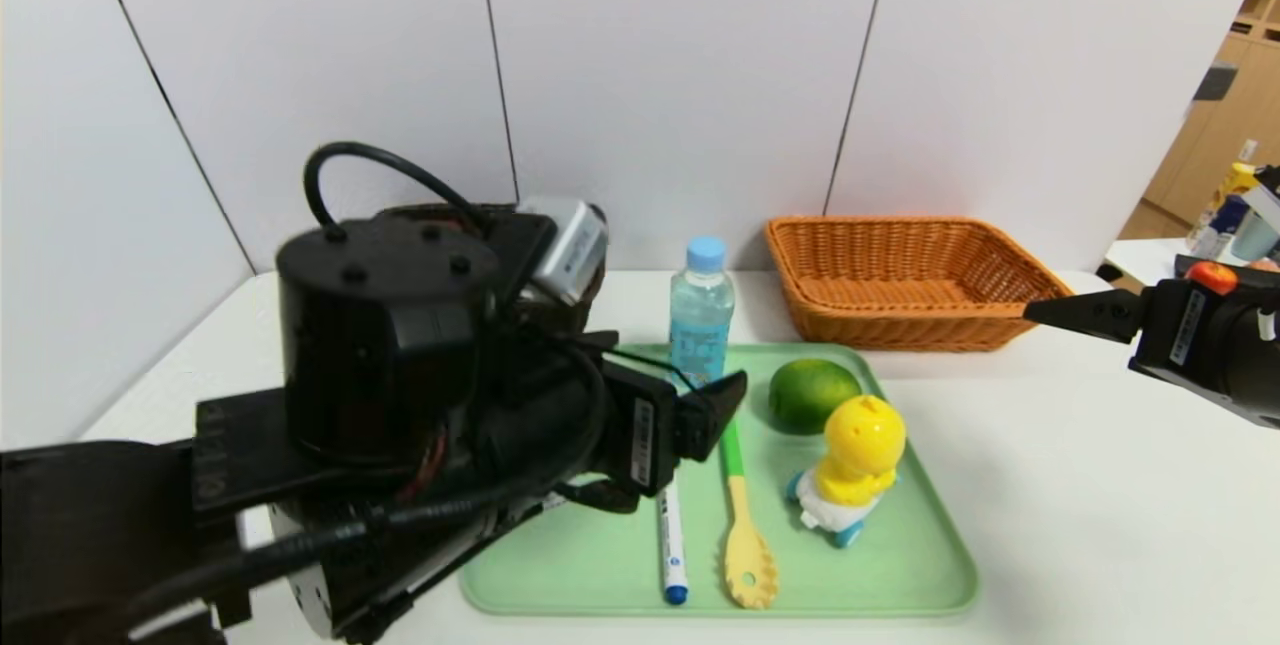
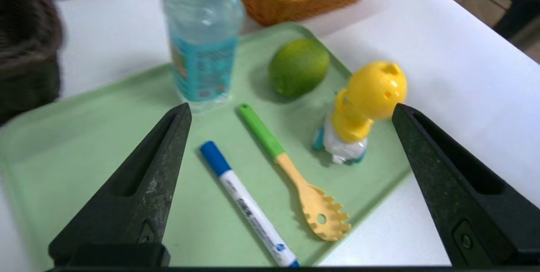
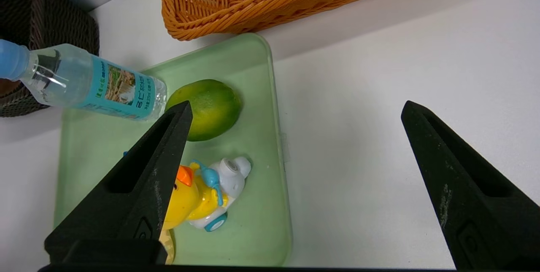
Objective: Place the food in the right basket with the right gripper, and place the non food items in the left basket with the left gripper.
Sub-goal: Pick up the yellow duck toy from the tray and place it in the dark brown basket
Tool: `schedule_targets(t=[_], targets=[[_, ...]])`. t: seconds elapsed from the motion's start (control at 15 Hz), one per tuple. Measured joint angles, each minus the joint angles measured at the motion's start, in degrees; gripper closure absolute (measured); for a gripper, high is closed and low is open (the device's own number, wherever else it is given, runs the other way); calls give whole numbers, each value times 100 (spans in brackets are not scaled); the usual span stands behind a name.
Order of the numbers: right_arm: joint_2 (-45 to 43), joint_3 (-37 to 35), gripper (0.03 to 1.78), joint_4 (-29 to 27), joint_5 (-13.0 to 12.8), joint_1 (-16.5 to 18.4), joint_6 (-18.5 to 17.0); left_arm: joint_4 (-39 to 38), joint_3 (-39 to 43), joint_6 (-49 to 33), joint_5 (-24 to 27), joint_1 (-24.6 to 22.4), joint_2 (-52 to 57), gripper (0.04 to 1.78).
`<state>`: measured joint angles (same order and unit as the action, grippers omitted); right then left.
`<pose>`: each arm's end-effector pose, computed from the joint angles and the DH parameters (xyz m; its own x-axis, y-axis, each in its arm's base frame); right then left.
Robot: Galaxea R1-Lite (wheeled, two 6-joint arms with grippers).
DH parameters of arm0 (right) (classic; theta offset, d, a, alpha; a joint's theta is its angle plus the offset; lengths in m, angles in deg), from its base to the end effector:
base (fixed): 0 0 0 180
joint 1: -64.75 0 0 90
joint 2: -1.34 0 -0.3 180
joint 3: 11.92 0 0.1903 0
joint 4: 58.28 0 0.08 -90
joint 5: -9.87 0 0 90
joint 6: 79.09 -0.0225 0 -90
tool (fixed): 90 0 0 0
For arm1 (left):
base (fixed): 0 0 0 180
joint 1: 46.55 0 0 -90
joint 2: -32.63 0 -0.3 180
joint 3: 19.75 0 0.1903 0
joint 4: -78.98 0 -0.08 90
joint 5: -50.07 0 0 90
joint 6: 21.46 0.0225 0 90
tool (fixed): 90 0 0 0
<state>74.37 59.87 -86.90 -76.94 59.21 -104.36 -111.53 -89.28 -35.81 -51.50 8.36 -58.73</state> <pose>0.1905 0.0197 0.2318 0.8565 0.1390 -0.4971 0.0809 0.9150 0.3953 0.1669 -0.2297 0.2091 0.7163 -0.6707 -0.1923 0.6391 0.7413 -0.2049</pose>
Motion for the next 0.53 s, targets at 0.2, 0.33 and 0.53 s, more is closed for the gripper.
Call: schedule_targets(t=[0.2,0.33,0.53], targets=[[-5,37,10,27,-15,-2,52,-951,472,35,-56,427,-446,13],[4,129,10,29,-13,-35,57,-1406,607,129,-141,621,-772,13],[28,277,10,29,0,-68,55,-1926,703,551,-267,755,-1228,13]])
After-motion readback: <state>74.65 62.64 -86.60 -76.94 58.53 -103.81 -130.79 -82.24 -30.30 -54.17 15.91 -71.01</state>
